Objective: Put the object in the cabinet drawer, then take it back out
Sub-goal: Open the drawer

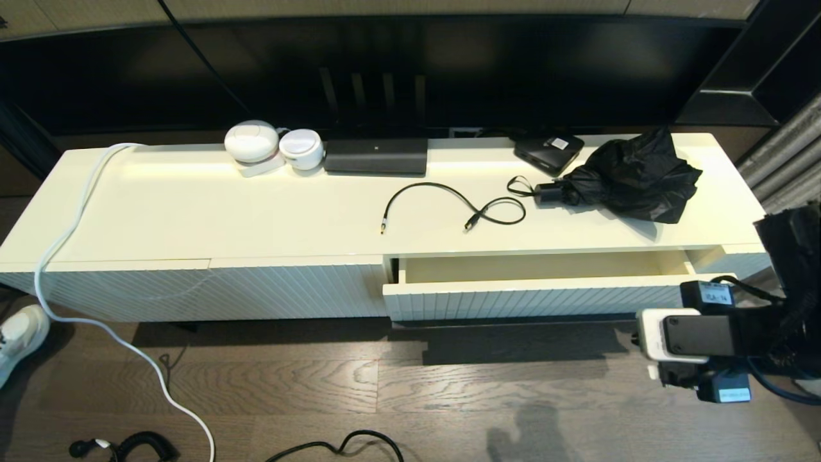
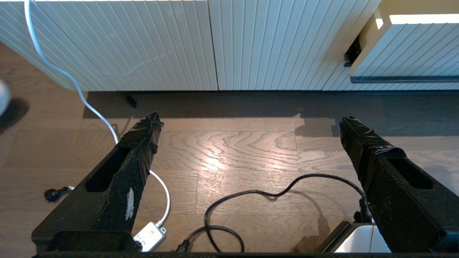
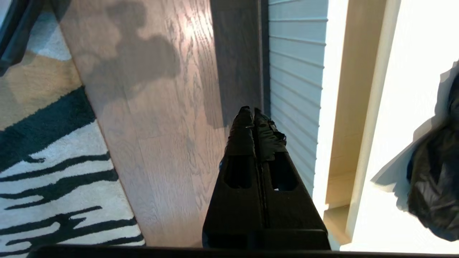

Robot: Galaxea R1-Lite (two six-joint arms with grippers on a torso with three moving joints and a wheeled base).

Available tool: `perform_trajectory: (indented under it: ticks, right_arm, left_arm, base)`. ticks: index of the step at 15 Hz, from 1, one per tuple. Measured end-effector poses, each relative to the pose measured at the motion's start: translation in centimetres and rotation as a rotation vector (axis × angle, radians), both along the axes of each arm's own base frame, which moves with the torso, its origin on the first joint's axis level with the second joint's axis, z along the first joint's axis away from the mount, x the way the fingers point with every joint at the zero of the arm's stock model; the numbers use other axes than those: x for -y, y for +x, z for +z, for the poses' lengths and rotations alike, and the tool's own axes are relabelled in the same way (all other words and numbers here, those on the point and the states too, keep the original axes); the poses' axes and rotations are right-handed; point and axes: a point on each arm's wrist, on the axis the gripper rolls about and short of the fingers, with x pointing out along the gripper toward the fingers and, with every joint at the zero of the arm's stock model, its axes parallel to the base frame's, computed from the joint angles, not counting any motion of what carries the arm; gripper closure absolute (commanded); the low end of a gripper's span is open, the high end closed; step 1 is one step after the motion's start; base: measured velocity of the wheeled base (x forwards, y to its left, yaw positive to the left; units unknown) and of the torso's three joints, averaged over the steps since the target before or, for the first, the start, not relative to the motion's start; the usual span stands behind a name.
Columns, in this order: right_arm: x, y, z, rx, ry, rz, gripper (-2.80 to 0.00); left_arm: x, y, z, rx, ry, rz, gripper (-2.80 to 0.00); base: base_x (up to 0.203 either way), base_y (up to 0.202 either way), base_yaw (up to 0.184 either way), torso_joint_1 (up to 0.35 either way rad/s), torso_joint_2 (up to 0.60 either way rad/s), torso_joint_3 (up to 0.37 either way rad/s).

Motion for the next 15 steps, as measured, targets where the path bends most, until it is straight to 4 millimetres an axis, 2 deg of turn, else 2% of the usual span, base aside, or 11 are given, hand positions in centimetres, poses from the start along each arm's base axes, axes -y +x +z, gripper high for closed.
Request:
perform_trajectory:
  ticks: [4, 7, 9, 12, 15]
  right_arm:
    - [-1.2, 3.6, 0.0, 0.006, 0.006, -0.004, 0.00]
    - [-3.0, 7.6, -0.2, 0.053, -0.002, -0.005, 0.00]
    - [-4.1, 9.5, -0.5, 0.077, -0.012, -0.008, 0.00]
    - [-4.9, 11.5, -1.0, 0.120, 0.002, -0.007, 0.00]
    - [-5.2, 12.4, -1.4, 0.122, 0.002, -0.006, 0.00]
  left_arm:
    - [0.0, 0.0, 0.0, 0.000, 0.000, 0.000, -2.80]
    - [0.0, 0.0, 0.0, 0.000, 0.000, 0.000, -2.80]
    - [0.0, 0.0, 0.0, 0.000, 0.000, 0.000, -2.80]
    - [0.0, 0.0, 0.0, 0.000, 0.000, 0.001, -2.80]
    - [0.0, 0.0, 0.0, 0.000, 0.000, 0.000, -2.80]
  base:
    - [0.000, 0.000, 0.000, 0.000, 0.00, 0.000]
    - [0.000, 0.000, 0.000, 0.000, 0.00, 0.000]
    - [0.000, 0.000, 0.000, 0.000, 0.00, 0.000]
    - [0.000, 0.000, 0.000, 0.000, 0.00, 0.000]
    - [0.000, 0.000, 0.000, 0.000, 0.00, 0.000]
